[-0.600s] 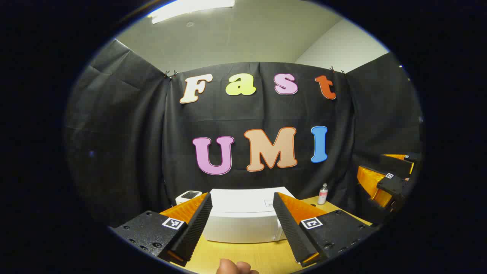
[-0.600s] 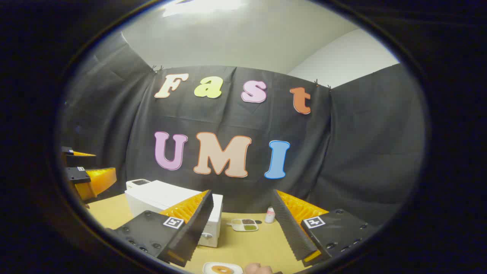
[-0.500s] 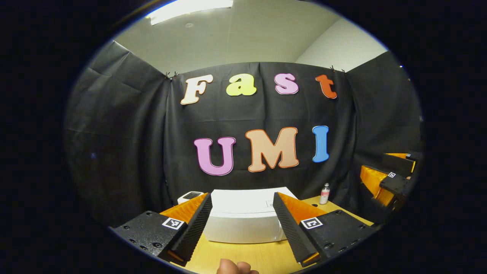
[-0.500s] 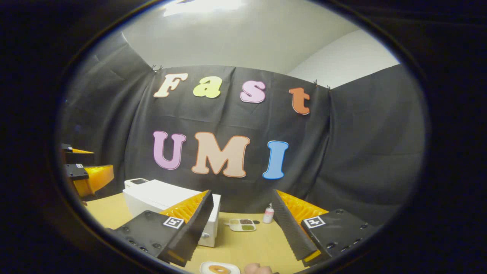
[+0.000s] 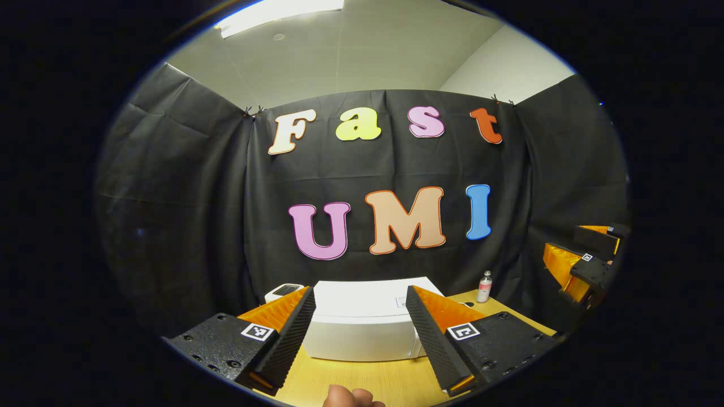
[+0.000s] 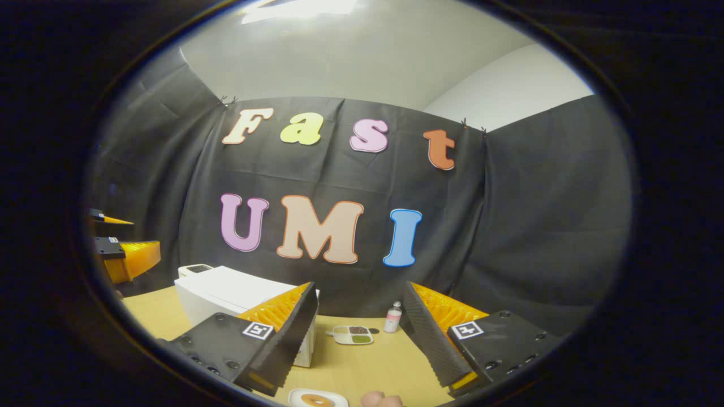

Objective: Open the microwave oven with the left hand, put the food in, and close the microwave oven.

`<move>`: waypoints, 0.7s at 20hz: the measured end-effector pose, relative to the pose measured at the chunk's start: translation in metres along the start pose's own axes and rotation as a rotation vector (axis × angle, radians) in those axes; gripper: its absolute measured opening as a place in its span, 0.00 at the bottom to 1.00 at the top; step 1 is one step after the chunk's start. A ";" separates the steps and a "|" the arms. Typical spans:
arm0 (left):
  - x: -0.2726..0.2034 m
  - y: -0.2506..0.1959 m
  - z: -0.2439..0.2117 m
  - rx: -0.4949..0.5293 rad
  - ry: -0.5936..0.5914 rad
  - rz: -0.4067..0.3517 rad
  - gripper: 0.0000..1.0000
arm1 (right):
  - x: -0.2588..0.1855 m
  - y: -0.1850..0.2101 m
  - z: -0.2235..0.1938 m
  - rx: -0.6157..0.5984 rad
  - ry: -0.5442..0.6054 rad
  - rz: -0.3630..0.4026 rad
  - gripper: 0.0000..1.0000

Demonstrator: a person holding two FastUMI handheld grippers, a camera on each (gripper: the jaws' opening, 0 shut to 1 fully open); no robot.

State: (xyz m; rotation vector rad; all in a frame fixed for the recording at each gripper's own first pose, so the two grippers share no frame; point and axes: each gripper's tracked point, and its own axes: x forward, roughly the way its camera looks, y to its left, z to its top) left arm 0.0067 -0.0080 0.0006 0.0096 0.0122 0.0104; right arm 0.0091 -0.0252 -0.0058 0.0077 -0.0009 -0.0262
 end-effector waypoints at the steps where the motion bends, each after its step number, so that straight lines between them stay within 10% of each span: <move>1: 0.001 -0.001 -0.002 -0.003 0.004 -0.001 0.95 | 0.001 0.000 -0.001 0.009 0.004 0.001 0.97; 14: 0.025 -0.010 -0.010 0.001 0.014 -0.003 0.96 | 0.022 -0.011 0.000 0.016 -0.008 -0.014 0.98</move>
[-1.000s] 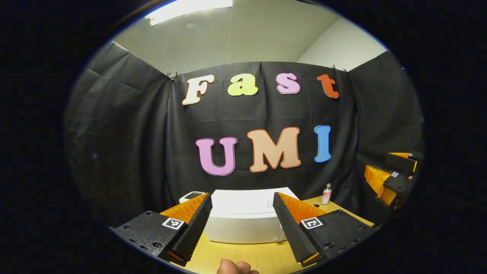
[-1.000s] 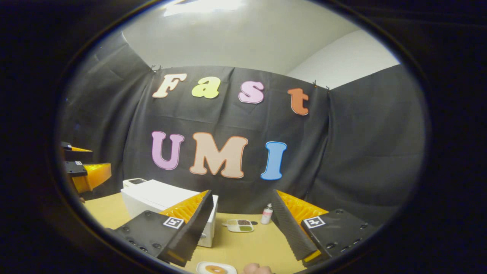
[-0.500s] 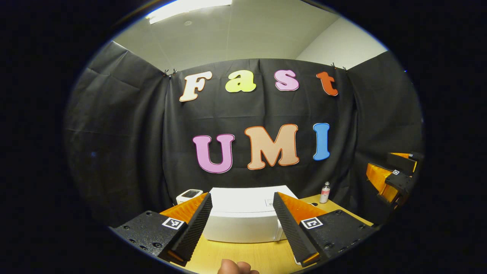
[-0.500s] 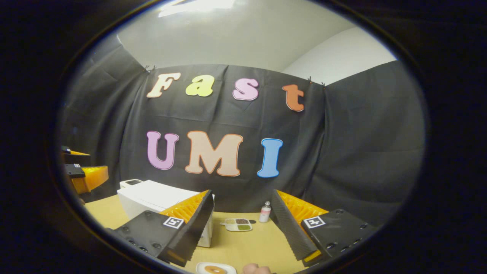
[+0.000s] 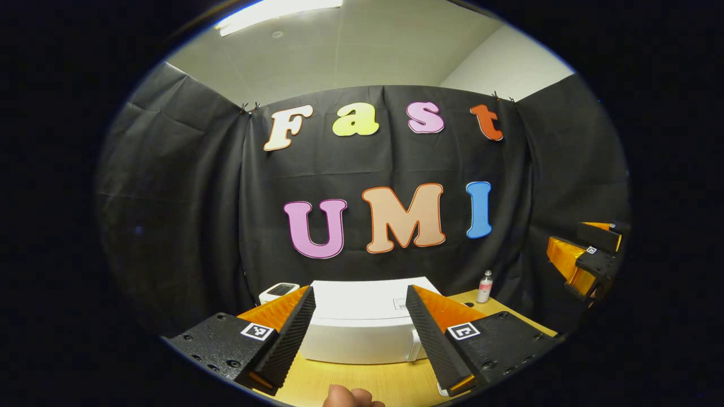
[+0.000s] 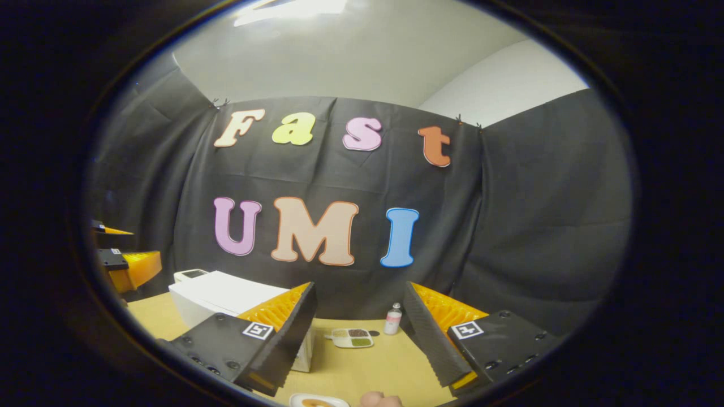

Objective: Open the microwave oven with the left hand, put the food in, and close the microwave oven.

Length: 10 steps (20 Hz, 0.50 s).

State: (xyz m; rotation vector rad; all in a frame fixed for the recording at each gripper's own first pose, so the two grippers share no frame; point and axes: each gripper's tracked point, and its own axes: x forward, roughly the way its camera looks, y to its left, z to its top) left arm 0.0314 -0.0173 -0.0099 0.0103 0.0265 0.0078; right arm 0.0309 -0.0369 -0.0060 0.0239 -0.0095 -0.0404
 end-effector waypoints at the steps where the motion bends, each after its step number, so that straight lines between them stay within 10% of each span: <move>1: 0.002 -0.001 -0.002 -0.001 0.004 -0.003 0.96 | 0.000 -0.001 0.001 0.001 -0.002 -0.001 0.98; 10: 0.019 -0.017 -0.033 0.005 0.055 -0.025 0.94 | 0.001 -0.016 0.008 -0.008 -0.014 -0.018 0.97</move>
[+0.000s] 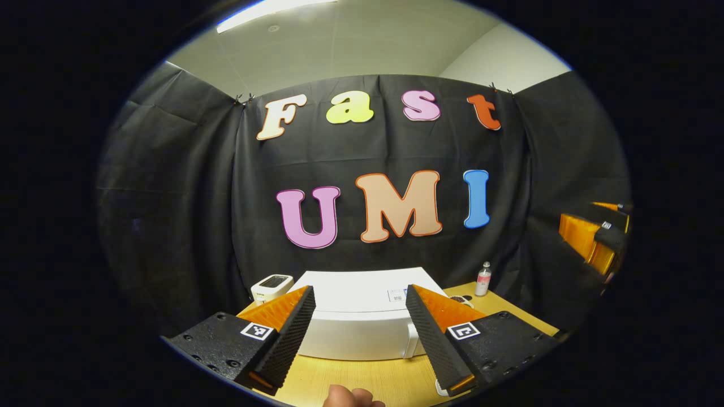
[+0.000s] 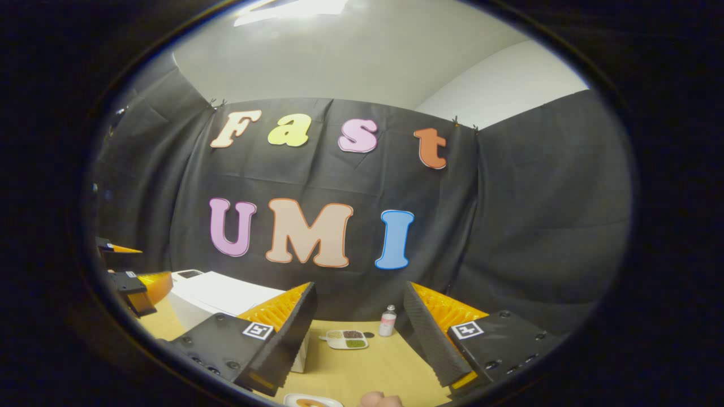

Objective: Open the microwave oven with the left hand, put the food in, and close the microwave oven.

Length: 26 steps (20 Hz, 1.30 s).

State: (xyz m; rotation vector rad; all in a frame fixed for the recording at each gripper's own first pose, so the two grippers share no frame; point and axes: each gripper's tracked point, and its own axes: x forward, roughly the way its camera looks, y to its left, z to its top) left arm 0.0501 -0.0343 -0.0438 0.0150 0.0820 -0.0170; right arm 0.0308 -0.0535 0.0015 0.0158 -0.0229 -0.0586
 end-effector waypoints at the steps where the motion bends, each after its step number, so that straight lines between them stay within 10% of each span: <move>1: 0.003 -0.004 -0.002 -0.003 0.004 -0.007 0.96 | 0.000 -0.002 0.003 -0.002 -0.004 -0.003 0.97; 26: 0.113 -0.107 -0.243 0.007 0.476 -0.141 0.96 | -0.035 -0.074 0.001 -0.094 0.020 -0.144 0.97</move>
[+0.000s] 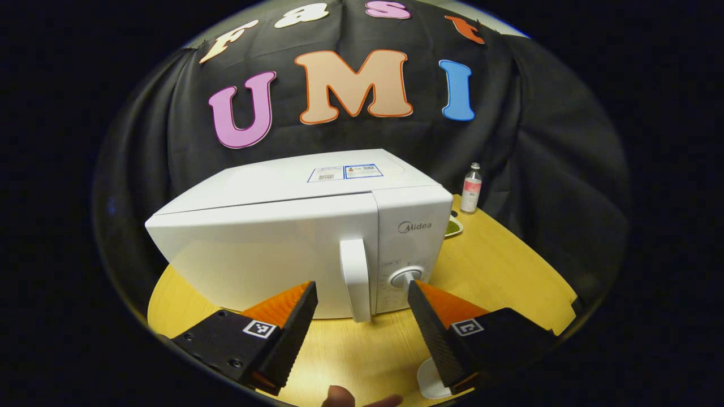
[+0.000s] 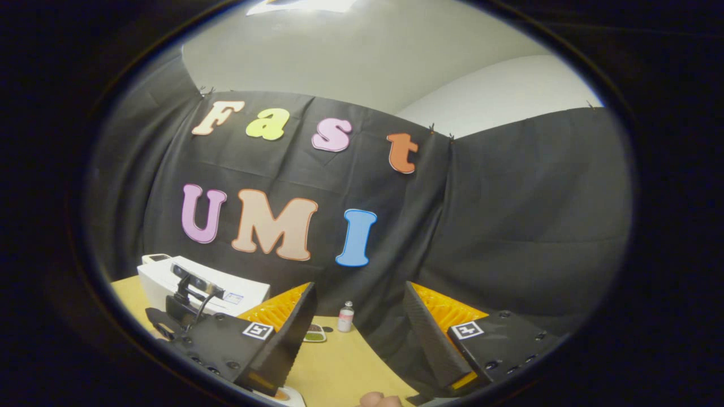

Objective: Open the microwave oven with the left hand, put the food in, and close the microwave oven.

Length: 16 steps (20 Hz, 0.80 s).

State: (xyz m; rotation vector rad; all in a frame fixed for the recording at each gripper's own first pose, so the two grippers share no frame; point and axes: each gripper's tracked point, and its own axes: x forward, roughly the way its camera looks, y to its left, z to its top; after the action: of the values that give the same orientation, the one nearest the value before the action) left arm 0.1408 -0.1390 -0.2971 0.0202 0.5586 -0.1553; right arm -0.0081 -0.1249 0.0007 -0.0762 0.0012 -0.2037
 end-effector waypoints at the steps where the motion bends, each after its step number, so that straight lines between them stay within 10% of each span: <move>1: 0.005 -0.001 -0.001 0.003 0.010 0.002 0.91 | 0.000 -0.001 -0.001 -0.004 0.005 -0.002 0.97; 8: 0.024 0.007 0.001 0.041 0.012 0.064 0.71 | -0.003 -0.005 -0.009 -0.017 0.037 0.003 0.97; 11: 0.030 0.009 0.001 -0.010 0.001 0.069 0.26 | -0.005 -0.006 -0.008 -0.008 0.039 0.010 0.97; 16: 0.026 0.007 -0.002 -0.021 0.030 0.043 0.23 | -0.005 -0.002 -0.008 0.004 0.034 0.025 0.98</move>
State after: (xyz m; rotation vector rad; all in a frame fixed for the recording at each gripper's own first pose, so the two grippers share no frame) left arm 0.1630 -0.1353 -0.3130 0.0137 0.5890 -0.1077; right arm -0.0130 -0.1265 -0.0068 -0.0691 0.0361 -0.1799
